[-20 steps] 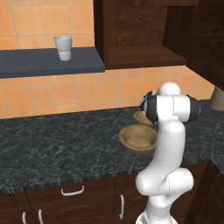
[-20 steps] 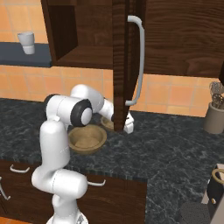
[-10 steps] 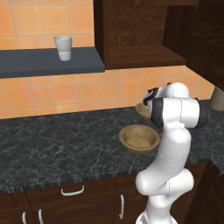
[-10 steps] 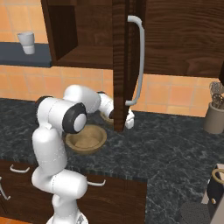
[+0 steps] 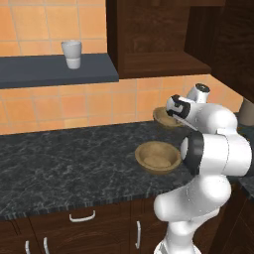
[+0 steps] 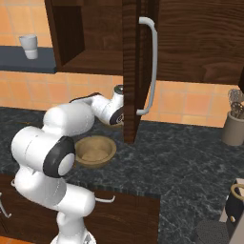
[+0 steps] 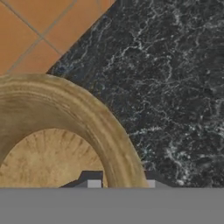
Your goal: Pick up the bowls on the counter and stack them on top of one another in the open cabinet. Place the smaller bowl on top of the larger bowl.
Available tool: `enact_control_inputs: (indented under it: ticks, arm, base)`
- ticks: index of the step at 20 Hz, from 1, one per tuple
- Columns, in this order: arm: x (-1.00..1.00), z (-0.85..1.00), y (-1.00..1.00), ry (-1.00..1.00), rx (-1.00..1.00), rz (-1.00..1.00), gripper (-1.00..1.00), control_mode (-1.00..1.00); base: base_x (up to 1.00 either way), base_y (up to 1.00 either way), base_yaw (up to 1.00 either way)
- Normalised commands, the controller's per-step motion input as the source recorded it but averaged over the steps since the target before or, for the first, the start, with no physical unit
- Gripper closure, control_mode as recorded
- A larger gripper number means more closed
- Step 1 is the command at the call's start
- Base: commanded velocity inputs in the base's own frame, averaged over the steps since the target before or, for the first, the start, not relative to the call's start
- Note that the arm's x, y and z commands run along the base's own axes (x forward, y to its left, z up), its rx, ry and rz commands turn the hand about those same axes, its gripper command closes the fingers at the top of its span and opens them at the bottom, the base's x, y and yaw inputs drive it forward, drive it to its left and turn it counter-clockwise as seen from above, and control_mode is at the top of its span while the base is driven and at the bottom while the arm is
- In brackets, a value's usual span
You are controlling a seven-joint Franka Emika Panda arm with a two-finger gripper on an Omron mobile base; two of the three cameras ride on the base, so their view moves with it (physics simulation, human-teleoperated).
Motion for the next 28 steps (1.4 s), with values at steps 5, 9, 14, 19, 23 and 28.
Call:
enact_control_inputs:
  ticks: [5, 9, 14, 19, 23, 28]
  arm:
    - [-1.00, -0.11, 0.57, -0.04, -0.07, 0.11, 1.00, -1.00]
    - [-0.84, -0.47, 0.69, 0.00, -0.11, 0.10, 1.00, -1.00]
    - [-0.07, -0.32, 0.12, 0.04, -0.04, 0.00, 1.00, -1.00]
    - [0.05, -0.24, 0.00, -0.01, -0.01, 0.00, 1.00, -1.00]
    - [0.18, -0.27, 0.00, 0.00, 0.00, 0.00, 1.00, -1.00]
    - [0.24, 0.00, 0.00, 0.00, 0.00, -0.01, -1.00, -1.00]
  base:
    - [0.00, 0.00, 0.00]
    - [0.00, 0.00, 0.00]
    - [0.00, 0.00, 0.00]
    - [0.00, 0.00, 0.00]
    - [0.00, 0.00, 0.00]
    - [0.00, 0.00, 0.00]
